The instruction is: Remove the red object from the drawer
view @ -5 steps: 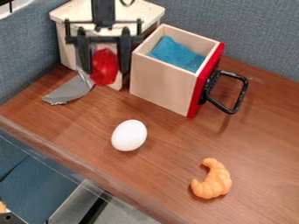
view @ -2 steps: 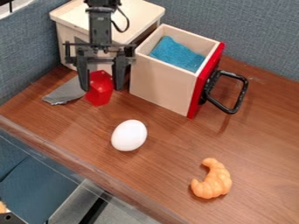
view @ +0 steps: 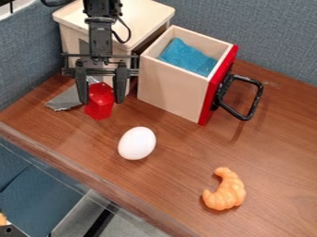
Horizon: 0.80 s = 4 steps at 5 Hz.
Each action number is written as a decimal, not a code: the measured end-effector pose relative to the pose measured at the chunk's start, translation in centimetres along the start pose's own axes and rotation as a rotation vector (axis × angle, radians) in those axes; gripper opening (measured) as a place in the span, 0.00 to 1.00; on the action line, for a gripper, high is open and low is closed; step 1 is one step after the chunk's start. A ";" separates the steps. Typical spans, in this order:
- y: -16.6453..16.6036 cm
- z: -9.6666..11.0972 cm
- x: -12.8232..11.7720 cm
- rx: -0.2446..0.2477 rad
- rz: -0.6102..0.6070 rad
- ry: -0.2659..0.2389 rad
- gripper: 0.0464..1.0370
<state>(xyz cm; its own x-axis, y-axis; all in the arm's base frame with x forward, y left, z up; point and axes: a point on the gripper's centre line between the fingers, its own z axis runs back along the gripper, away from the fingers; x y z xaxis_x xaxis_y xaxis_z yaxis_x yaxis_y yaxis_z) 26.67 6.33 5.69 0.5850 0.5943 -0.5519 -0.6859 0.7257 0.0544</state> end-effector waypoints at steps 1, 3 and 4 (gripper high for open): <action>0.2 -0.8 -0.5 0.004 -0.005 0.032 0.69; 0.3 -2.1 -1.0 0.024 -0.026 0.054 0.69; 0.1 -2.3 -1.0 0.009 -0.041 0.058 0.69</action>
<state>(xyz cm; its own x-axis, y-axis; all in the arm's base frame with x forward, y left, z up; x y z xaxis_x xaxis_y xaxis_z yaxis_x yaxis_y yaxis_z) 24.99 5.04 4.36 0.5864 0.5431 -0.6009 -0.6578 0.7522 0.0379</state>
